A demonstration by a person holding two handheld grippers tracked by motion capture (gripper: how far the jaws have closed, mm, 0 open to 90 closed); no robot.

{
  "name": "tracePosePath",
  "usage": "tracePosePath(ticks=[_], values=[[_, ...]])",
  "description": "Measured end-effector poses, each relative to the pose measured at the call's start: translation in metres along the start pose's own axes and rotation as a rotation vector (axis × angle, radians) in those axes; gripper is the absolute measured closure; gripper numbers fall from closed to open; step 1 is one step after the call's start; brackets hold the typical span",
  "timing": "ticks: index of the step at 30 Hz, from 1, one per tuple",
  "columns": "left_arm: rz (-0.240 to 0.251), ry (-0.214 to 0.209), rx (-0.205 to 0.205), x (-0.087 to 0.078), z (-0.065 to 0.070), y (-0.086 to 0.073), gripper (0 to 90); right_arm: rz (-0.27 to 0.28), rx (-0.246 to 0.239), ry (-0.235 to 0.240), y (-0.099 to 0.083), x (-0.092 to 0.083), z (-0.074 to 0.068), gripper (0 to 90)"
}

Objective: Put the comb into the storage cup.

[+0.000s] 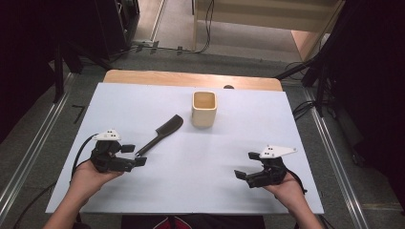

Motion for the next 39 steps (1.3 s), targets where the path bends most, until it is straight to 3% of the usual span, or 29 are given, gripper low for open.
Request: tracePosePath(ticks=[14,20,25,29,32,39], values=[[0.005,0.018,-0.003,0.008,-0.020,0.017,26.2,-0.005,-0.003,-0.001,-0.001,0.001,0.001,6.5],[-0.009,0.059,0.014,0.013,-0.032,0.024,26.2,-0.002,0.003,-0.004,0.000,0.001,0.001,6.5],[-0.004,0.062,0.001,0.019,-0.040,0.027,26.9,-0.002,0.002,-0.004,-0.001,0.001,0.001,6.6],[-0.017,0.060,-0.003,0.023,-0.041,0.026,26.9,-0.002,0.002,-0.004,-0.001,0.001,0.001,6.5],[-0.023,0.084,0.024,0.025,-0.042,0.024,29.0,0.000,0.004,-0.003,0.000,0.000,0.001,6.5],[-0.042,0.088,0.013,0.031,-0.043,0.016,30.1,0.000,0.002,-0.001,0.000,0.000,0.001,6.5]])
Point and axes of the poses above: each handheld gripper's, and its own axes: x roughly forward along the jaws, y roughly out of its top, z roughly to its right, the point moved 10 cm from there along x, roughly forward along the jaws, and after that the axes turned 13 degrees about x, right-handed, at the moved point
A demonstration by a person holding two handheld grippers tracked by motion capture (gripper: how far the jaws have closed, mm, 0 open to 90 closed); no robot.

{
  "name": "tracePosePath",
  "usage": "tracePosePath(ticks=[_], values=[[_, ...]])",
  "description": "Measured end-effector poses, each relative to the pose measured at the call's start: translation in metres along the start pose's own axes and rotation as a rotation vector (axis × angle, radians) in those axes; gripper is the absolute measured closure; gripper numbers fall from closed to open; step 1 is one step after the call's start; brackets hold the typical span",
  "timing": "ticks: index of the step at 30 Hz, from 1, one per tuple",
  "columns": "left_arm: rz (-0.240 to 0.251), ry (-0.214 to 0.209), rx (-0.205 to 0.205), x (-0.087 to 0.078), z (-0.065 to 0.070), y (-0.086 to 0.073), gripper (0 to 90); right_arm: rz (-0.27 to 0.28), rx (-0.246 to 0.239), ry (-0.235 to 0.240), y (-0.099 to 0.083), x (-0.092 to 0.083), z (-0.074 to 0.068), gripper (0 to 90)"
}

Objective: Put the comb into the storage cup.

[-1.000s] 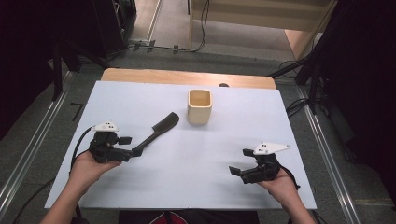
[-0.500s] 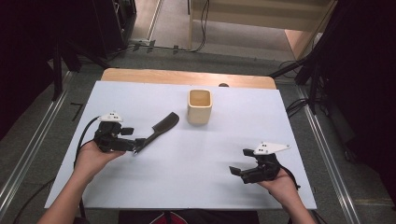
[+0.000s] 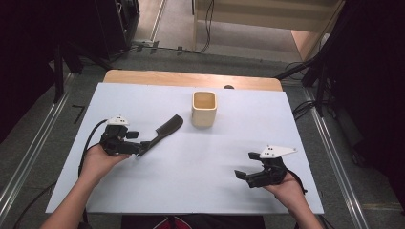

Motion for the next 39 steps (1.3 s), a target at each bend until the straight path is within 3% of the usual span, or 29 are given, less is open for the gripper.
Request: tracePosePath(ticks=[6,9,13,18,21,26,31,39], values=[[-0.031,0.009,0.009,0.005,0.000,-0.007,30.1,0.000,0.000,-0.001,0.000,0.000,0.000,6.5],[-0.019,0.016,0.004,0.005,0.001,-0.008,32.3,0.000,0.000,0.000,0.000,0.000,0.000,6.5],[-0.016,0.009,-0.013,0.007,0.002,-0.012,32.3,0.000,0.001,0.000,0.000,0.000,0.000,6.5],[-0.051,0.007,-0.006,0.013,0.004,-0.021,32.3,-0.001,-0.001,-0.001,0.000,0.000,0.000,6.5],[-0.061,-0.009,-0.022,0.017,0.007,-0.028,32.3,0.000,0.001,-0.001,0.000,0.000,0.000,6.5],[-0.073,0.003,0.006,0.019,0.008,-0.032,33.8,-0.001,0.001,-0.001,0.000,0.000,-0.001,6.5],[-0.063,0.059,0.059,0.022,0.010,-0.034,34.1,-0.001,0.001,-0.002,0.000,-0.001,-0.001,6.5],[-0.028,0.128,0.105,0.024,0.011,-0.037,38.4,-0.004,-0.003,-0.004,-0.001,0.000,0.000,6.5]])
Point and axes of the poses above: each handheld gripper's, and its own axes: x roughly forward along the jaws, y roughly out of its top, z roughly to its right, the point moved 10 cm from there along x, roughly forward along the jaws, and after that the axes turned 13 degrees about x, right-handed, at the moved point
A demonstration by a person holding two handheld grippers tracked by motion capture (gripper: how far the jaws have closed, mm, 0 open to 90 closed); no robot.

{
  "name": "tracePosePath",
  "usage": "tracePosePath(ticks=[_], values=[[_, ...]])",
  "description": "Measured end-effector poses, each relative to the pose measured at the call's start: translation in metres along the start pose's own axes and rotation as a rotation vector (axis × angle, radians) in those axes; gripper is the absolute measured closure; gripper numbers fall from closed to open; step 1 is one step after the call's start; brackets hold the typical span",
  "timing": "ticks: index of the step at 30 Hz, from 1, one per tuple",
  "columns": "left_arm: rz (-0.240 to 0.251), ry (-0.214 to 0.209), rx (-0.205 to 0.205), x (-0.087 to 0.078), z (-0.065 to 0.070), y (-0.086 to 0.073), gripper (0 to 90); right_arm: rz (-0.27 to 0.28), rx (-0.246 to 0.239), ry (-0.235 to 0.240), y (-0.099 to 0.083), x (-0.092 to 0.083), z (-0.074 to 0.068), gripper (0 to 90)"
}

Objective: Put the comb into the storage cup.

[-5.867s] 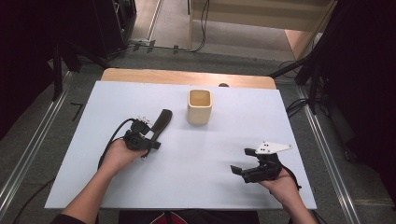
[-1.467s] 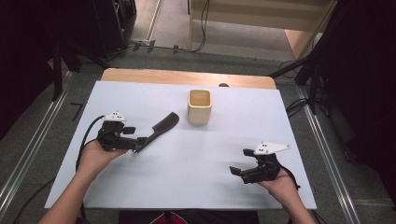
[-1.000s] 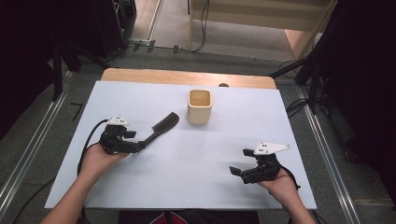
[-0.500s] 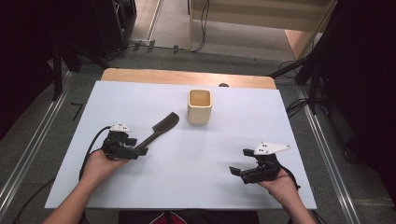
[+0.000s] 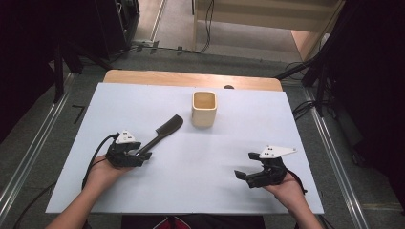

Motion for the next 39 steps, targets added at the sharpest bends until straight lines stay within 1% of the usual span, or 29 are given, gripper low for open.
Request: tracePosePath(ticks=[2,4,6,7,11,15,16,18,19,23,25,26,31,32,33,36,39], values=[[0.000,0.031,0.021,0.0005,0.0006,-0.0010,39.7,0.000,0.000,0.000,-0.0001,0.0000,-0.0001,6.5],[0.009,0.046,0.027,0.0010,0.0014,-0.0015,40.1,0.000,0.000,0.000,-0.0001,-0.0001,-0.0001,6.5],[0.022,0.054,0.016,0.0013,0.0017,-0.0013,40.1,-0.001,0.001,-0.001,-0.0002,-0.0003,-0.0001,6.5],[0.024,0.058,0.018,0.0014,0.0017,-0.0014,40.2,-0.001,0.000,0.000,-0.0003,-0.0004,-0.0001,6.5],[0.018,0.069,0.010,0.0013,0.0015,-0.0012,41.2,0.002,0.000,0.000,0.0000,-0.0004,-0.0001,6.6],[0.014,0.080,-0.009,0.0007,0.0001,-0.0010,46.9,-0.002,0.001,0.001,-0.0004,-0.0003,-0.0005,6.5],[0.015,0.082,-0.010,0.0006,0.0001,-0.0009,48.2,-0.002,0.001,0.001,-0.0004,-0.0003,-0.0005,6.5],[0.012,0.082,-0.004,0.0000,0.0007,-0.0009,53.7,-0.002,0.001,0.001,-0.0004,-0.0003,-0.0005,6.6],[0.011,0.081,-0.007,0.0000,0.0009,-0.0008,53.7,-0.002,0.001,0.001,-0.0004,-0.0003,-0.0005,6.5],[-0.004,0.088,-0.022,0.0000,0.0009,0.0005,60.5,0.001,0.003,0.001,-0.0002,-0.0003,-0.0007,6.5],[-0.009,0.087,-0.024,0.0001,0.0017,0.0011,64.3,0.000,0.000,0.001,-0.0004,-0.0003,-0.0007,6.5],[-0.013,0.083,-0.018,0.0002,0.0026,0.0013,66.8,-0.001,0.000,0.001,-0.0004,-0.0002,-0.0008,6.5],[-0.022,0.076,-0.032,0.0004,0.0029,0.0019,71.0,-0.001,0.000,0.001,-0.0005,0.0002,-0.0009,6.6],[-0.018,0.075,-0.035,0.0009,0.0032,0.0026,71.6,-0.001,-0.003,0.001,-0.0004,0.0004,-0.0007,6.5],[-0.018,0.074,-0.031,0.0009,0.0034,0.0026,72.1,-0.002,-0.002,0.002,-0.0006,0.0005,-0.0010,6.5],[-0.024,0.066,-0.041,0.0007,0.0028,0.0028,72.7,-0.003,-0.004,0.002,-0.0007,0.0007,-0.0013,6.5],[-0.017,0.057,-0.044,0.0007,0.0027,0.0030,72.9,-0.004,-0.005,0.003,-0.0008,0.0007,-0.0013,6.5]])
Point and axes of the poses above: each handheld gripper's, and its own axes: x roughly forward along the jaws, y roughly out of its top, z roughly to its right, the point moved 10 cm from there along x, roughly forward along the jaws, and after that the axes turned 13 degrees about x, right-handed, at the moved point
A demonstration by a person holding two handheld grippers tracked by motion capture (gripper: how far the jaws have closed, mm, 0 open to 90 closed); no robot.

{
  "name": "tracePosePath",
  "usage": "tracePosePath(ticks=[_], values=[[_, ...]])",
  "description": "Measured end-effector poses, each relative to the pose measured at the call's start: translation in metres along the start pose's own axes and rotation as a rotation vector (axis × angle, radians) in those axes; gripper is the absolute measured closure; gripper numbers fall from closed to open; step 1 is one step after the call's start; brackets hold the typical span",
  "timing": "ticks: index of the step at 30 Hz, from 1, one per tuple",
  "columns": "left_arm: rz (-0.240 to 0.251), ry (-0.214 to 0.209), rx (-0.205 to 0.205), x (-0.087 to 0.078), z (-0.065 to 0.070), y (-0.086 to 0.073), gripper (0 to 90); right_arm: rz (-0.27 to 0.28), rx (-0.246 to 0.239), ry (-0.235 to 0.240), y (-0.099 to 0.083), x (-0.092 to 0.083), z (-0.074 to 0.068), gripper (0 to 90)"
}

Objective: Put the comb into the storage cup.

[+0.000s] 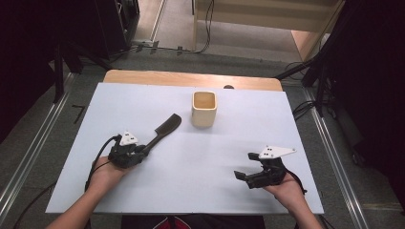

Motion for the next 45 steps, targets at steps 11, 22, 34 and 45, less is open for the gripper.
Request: tracePosePath(ticks=[11,22,34,45], values=[[-0.012,-0.043,-0.057,-0.001,-0.003,0.003,73.3,0.001,0.000,0.002,0.000,0.000,0.000,6.5],[0.005,-0.100,-0.134,-0.007,-0.004,0.008,73.4,0.003,0.003,0.006,0.000,0.000,-0.001,6.5],[0.047,-0.144,-0.188,-0.016,-0.004,0.017,73.5,0.007,-0.001,0.005,0.001,-0.001,0.000,6.5],[0.144,-0.147,-0.225,-0.034,-0.004,0.032,73.4,0.014,0.003,0.015,0.003,0.001,-0.005,6.5]])
Point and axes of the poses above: each handheld gripper's, and its own axes: x roughly forward along the jaws, y roughly out of its top, z roughly to its right, the point moved 10 cm from there along x, roughly forward along the jaws, and after that the axes turned 13 degrees about x, right-handed, at the moved point
